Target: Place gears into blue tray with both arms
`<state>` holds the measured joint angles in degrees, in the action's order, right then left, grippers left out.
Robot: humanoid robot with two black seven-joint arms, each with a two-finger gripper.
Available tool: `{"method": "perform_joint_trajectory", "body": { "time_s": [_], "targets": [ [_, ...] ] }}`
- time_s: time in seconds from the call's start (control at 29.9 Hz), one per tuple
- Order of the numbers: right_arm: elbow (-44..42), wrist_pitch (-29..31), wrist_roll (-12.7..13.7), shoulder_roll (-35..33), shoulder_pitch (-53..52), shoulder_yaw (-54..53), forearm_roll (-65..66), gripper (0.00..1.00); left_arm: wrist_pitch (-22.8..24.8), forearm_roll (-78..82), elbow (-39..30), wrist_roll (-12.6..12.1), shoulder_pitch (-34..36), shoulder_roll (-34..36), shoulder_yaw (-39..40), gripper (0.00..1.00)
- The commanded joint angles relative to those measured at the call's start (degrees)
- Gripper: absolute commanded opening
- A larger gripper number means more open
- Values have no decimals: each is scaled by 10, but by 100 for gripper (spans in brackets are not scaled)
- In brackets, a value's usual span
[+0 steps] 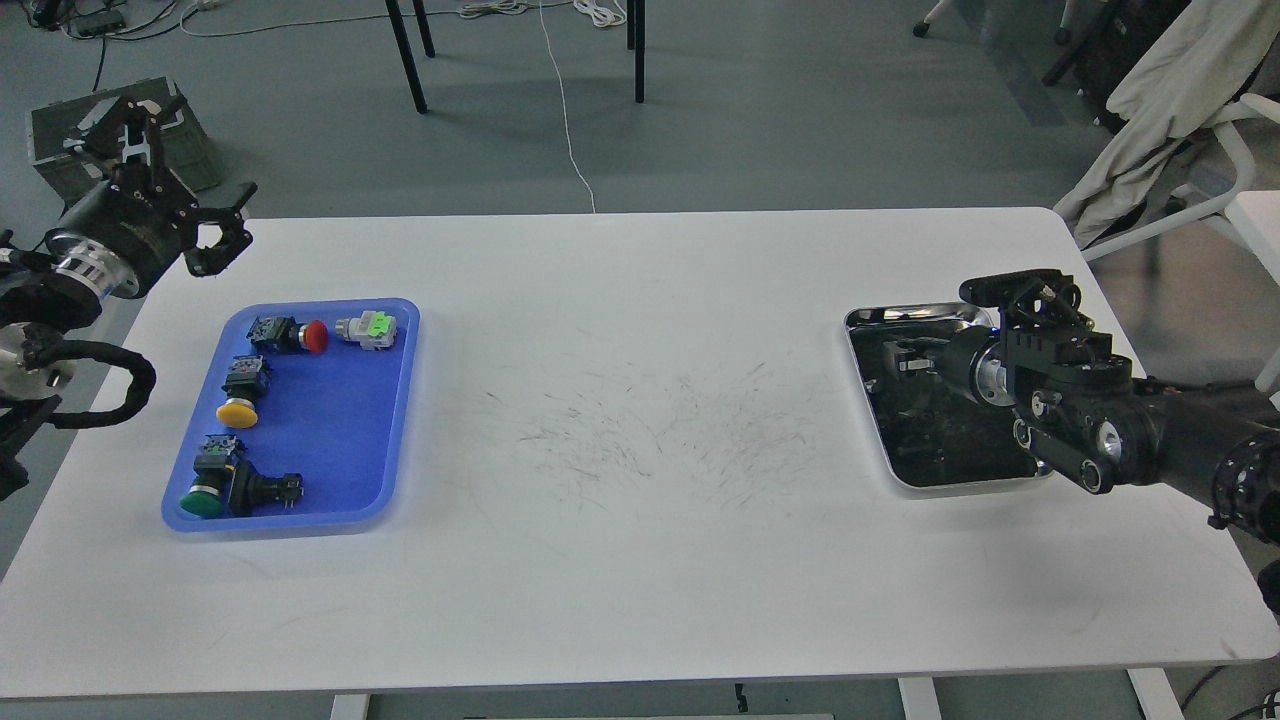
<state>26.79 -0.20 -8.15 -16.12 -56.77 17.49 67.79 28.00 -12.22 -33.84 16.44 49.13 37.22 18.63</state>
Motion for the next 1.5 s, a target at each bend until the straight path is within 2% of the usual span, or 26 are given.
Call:
{"method": "perform_joint_trajectory", "body": {
  "time_s": [0.0, 0.17, 0.3, 0.4, 0.43, 0.57, 0.8, 1.0, 1.47],
  "targets": [
    [-2, -1, -2, 6, 3, 2, 1, 58, 0, 1, 0, 0, 0, 0, 0, 99],
    [-4, 1, -20, 6, 3, 4, 1, 44, 0, 0, 0, 0, -1, 0, 1, 99],
    [-16, 1, -21, 11, 11, 5, 1, 33, 0, 0, 0, 0, -1, 0, 1, 99],
    [-33, 0, -23, 14, 14, 4, 1, 31, 0, 1, 0, 1, -1, -1, 1, 99],
    [-37, 1, -24, 16, 15, 4, 1, 27, 0, 0, 0, 0, -1, -1, 2, 99],
    [-42, 1, -25, 18, 15, 4, 1, 21, 0, 0, 0, 1, -1, -2, 2, 99],
    [-42, 1, -26, 19, 18, 5, 1, 4, 0, 1, 0, 1, -1, -1, 1, 99],
    [-40, 3, -32, 19, 11, 6, 1, 0, 0, 1, 0, 1, 1, -1, 1, 99],
    [-37, -1, -39, 21, -38, 4, 1, 0, 0, 1, 0, 0, 1, 1, 0, 99]
  ]
}}
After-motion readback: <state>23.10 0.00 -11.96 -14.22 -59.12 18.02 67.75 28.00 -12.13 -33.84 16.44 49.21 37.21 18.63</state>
